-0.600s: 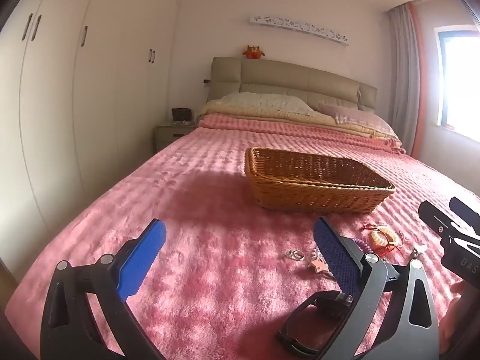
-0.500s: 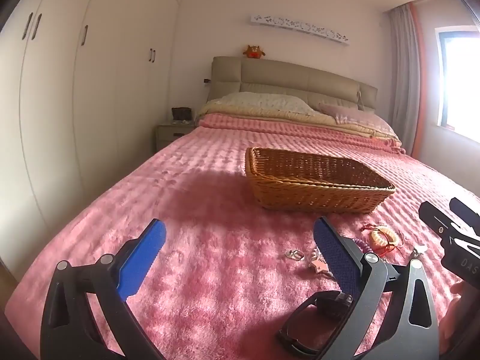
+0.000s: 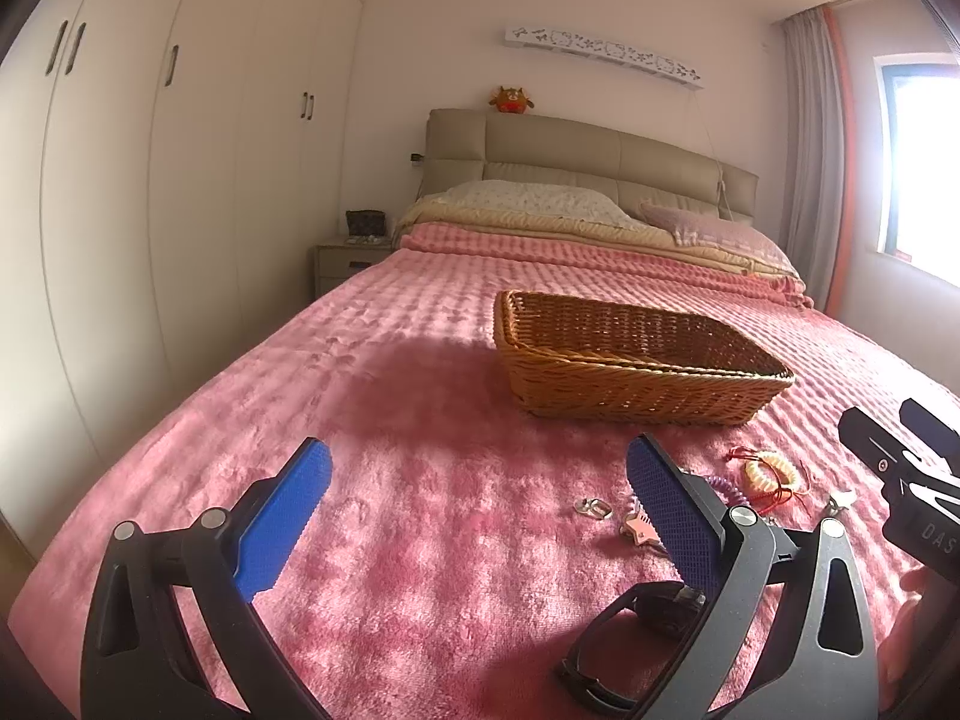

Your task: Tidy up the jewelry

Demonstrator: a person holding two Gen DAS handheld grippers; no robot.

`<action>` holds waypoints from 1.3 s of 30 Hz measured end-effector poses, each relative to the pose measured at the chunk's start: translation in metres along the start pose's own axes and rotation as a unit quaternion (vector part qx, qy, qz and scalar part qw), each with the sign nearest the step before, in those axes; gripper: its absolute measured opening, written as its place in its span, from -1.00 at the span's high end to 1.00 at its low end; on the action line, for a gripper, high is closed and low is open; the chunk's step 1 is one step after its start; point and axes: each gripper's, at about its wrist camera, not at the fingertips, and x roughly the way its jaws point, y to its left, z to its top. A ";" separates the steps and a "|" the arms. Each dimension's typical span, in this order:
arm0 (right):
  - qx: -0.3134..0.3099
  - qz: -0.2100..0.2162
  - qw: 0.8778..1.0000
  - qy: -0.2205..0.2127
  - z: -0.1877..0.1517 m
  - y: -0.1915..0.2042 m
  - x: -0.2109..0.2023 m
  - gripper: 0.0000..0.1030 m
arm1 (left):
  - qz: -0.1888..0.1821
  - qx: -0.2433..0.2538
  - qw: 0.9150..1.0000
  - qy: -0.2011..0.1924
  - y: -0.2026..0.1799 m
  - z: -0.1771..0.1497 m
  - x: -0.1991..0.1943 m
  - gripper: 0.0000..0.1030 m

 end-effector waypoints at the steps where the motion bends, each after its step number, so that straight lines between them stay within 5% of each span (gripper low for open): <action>1: 0.000 0.000 1.000 0.000 0.000 0.000 0.000 -0.88 | 0.000 0.000 1.000 -0.001 0.000 0.000 0.000 -0.86; 30: -0.003 -0.004 1.000 0.003 -0.001 0.000 0.001 -0.88 | -0.006 -0.010 1.000 -0.016 0.004 -0.009 -0.001 -0.85; 36: 0.009 0.013 1.000 0.024 0.002 -0.011 0.003 -0.88 | -0.078 -0.047 0.996 -0.013 0.016 -0.001 -0.007 -0.85; 39: 0.012 0.011 0.999 0.041 0.004 -0.020 0.004 -0.88 | -0.112 -0.027 0.992 0.040 0.017 0.004 -0.003 -0.85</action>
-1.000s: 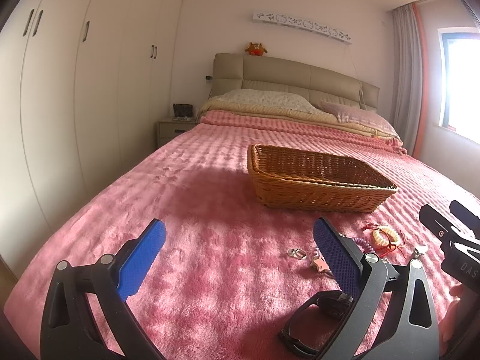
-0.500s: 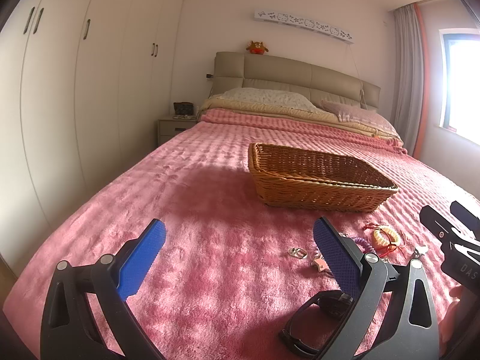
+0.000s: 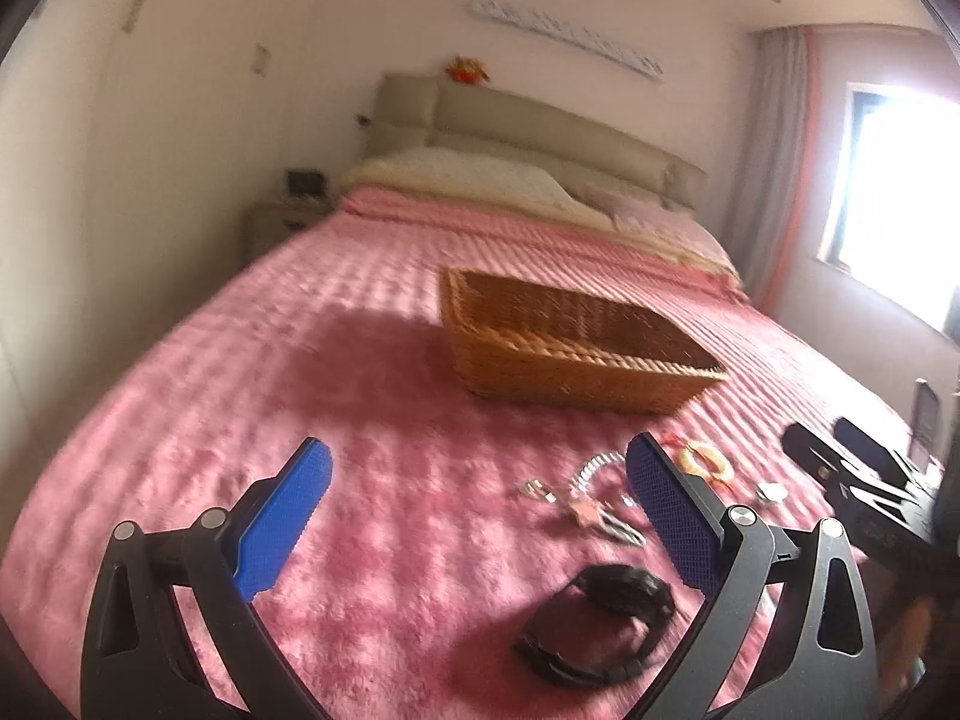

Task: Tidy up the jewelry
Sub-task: 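Grasp the black watch with the left gripper while the right gripper grasps the clear hair clip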

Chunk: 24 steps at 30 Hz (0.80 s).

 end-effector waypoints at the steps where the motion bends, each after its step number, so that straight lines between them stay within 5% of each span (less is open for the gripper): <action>1: 0.000 -0.003 1.000 0.007 0.001 -0.005 0.000 -0.87 | 0.012 0.023 0.999 0.029 -0.001 0.000 0.006 -0.84; 5: 0.000 -0.012 0.999 0.045 0.003 -0.027 0.006 -0.64 | 0.005 0.021 0.990 0.136 0.001 -0.006 0.023 -0.55; 8: 0.004 -0.016 0.997 0.079 0.001 -0.045 0.012 -0.28 | -0.009 0.016 0.982 0.191 0.003 -0.016 0.029 -0.39; 10: 0.012 -0.023 0.995 0.100 -0.002 -0.063 0.013 -0.04 | -0.021 0.022 0.980 0.195 -0.001 -0.023 0.032 -0.20; 17: 0.073 -0.039 0.986 0.143 -0.009 -0.122 0.011 0.20 | -0.043 0.006 0.975 0.216 -0.002 -0.035 0.041 0.05; 24: 0.102 0.043 0.974 0.199 -0.027 -0.117 0.026 0.30 | -0.052 0.007 0.974 0.222 -0.009 -0.043 0.044 0.36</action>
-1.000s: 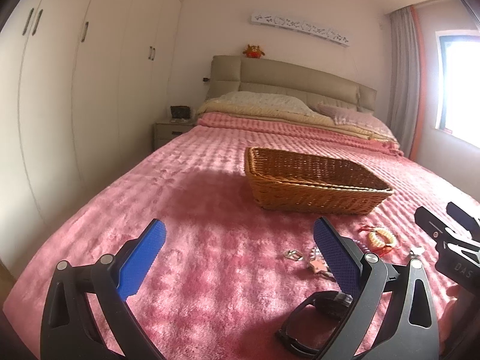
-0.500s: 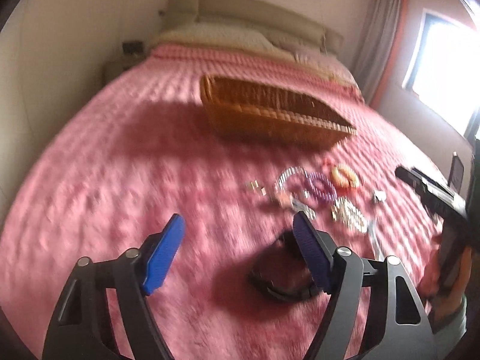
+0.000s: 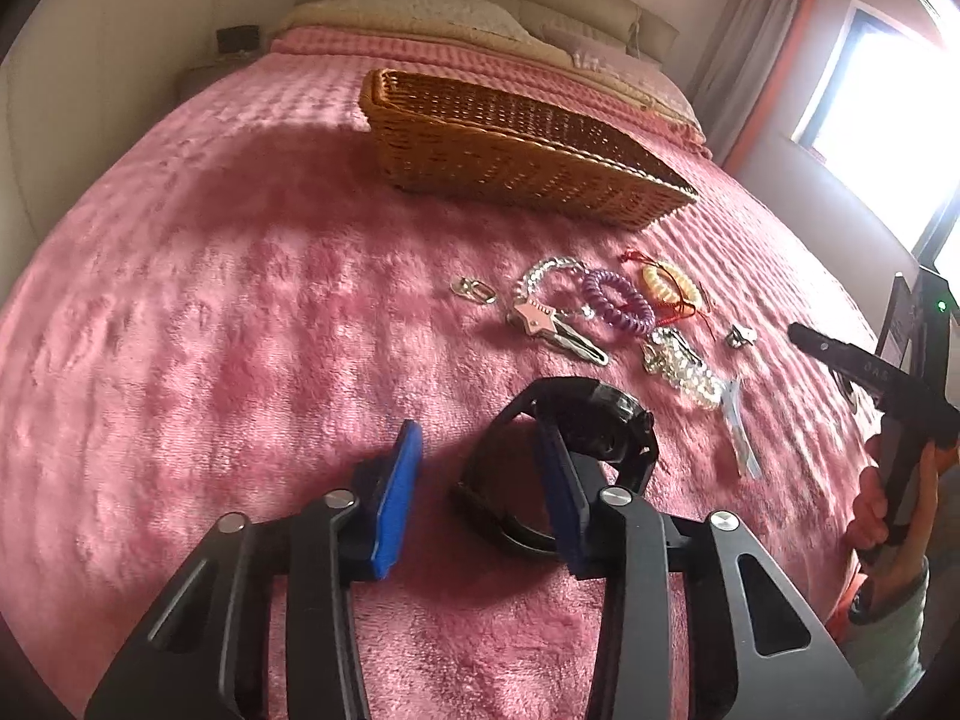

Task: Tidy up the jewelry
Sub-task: 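Grasp the black watch with the left gripper while the right gripper grasps the clear hair clip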

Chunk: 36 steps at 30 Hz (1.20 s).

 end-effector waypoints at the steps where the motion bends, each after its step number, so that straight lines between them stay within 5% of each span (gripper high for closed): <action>1: -0.003 0.014 1.000 0.014 -0.002 0.007 0.006 0.30 | -0.002 0.005 1.000 0.003 -0.002 0.000 0.000 0.44; 11: 0.002 -0.020 0.999 0.048 0.013 0.038 0.048 0.27 | -0.022 0.009 1.000 0.005 -0.004 -0.004 0.002 0.46; 13: 0.003 -0.025 0.998 0.049 0.016 0.043 0.054 0.10 | -0.027 0.009 1.000 0.005 -0.003 -0.004 0.002 0.46; 17: -0.017 -0.047 0.998 0.043 0.015 0.050 0.060 0.07 | -0.023 0.014 1.000 0.004 -0.005 -0.005 0.003 0.46; 18: -0.022 -0.050 0.998 0.041 0.014 0.051 0.058 0.19 | -0.022 0.015 1.000 0.003 -0.006 -0.004 0.004 0.46; 19: -0.028 -0.051 0.997 0.041 0.012 0.051 0.056 0.52 | -0.020 0.017 1.000 0.003 -0.006 -0.004 0.004 0.46; 21: -0.035 -0.038 0.998 0.044 0.008 0.050 0.051 0.67 | -0.019 0.016 1.000 0.005 -0.005 -0.004 0.004 0.54; 32: -0.087 -0.010 0.995 0.045 -0.014 0.044 0.027 0.67 | -0.043 0.006 0.999 0.031 -0.020 -0.020 -0.008 0.50; 36: -0.091 0.000 0.995 0.038 -0.015 0.044 0.026 0.68 | -0.024 0.004 0.999 0.027 -0.024 -0.019 -0.006 0.45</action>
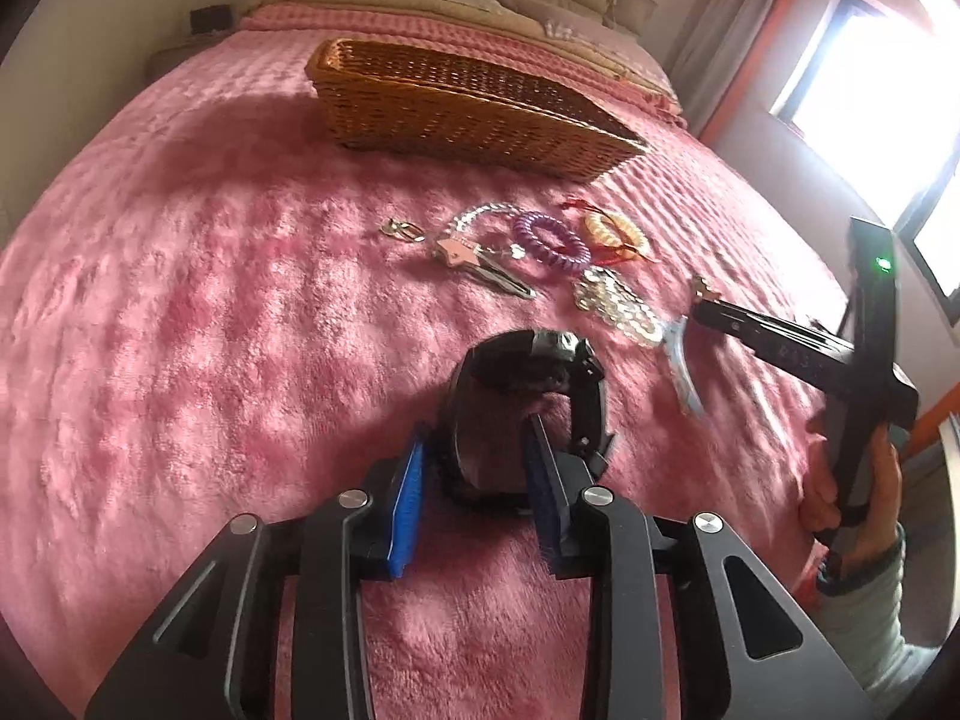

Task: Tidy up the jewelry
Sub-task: 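Grasp the black watch with the left gripper while the right gripper grasps the clear hair clip, then carry the watch and clip into the wicker basket and open both grippers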

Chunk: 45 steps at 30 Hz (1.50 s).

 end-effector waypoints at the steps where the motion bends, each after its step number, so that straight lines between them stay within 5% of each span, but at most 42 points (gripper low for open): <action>1: -0.002 0.003 1.000 -0.007 0.000 0.000 -0.003 0.68 | 0.006 0.001 1.000 0.000 0.000 0.001 0.002 0.60; 5: -0.010 0.015 0.999 -0.030 0.000 0.003 -0.013 0.68 | 0.030 0.009 0.999 -0.023 -0.004 0.000 0.002 0.87; 14: -0.026 0.033 0.995 -0.092 0.015 0.020 -0.047 0.68 | 0.001 -0.014 0.995 -0.097 -0.005 0.014 -0.028 0.88; 22: -0.080 0.017 0.986 -0.149 0.099 0.061 -0.051 0.68 | 0.006 -0.020 0.986 -0.165 -0.013 0.117 -0.049 0.88; 27: -0.082 0.023 0.988 -0.127 0.157 0.065 0.001 0.68 | 0.026 -0.028 0.984 -0.172 -0.008 0.183 -0.019 0.87; 32: -0.066 0.030 0.995 -0.068 0.184 0.062 0.070 0.68 | 0.054 -0.054 0.988 -0.133 0.010 0.226 0.038 0.87; 41: -0.038 0.033 0.999 0.007 0.188 0.053 0.127 0.68 | 0.073 -0.061 0.992 -0.083 0.032 0.231 0.099 0.84; 45: -0.027 0.035 0.999 0.015 0.187 0.051 0.129 0.66 | 0.074 -0.058 0.993 -0.075 0.033 0.229 0.103 0.66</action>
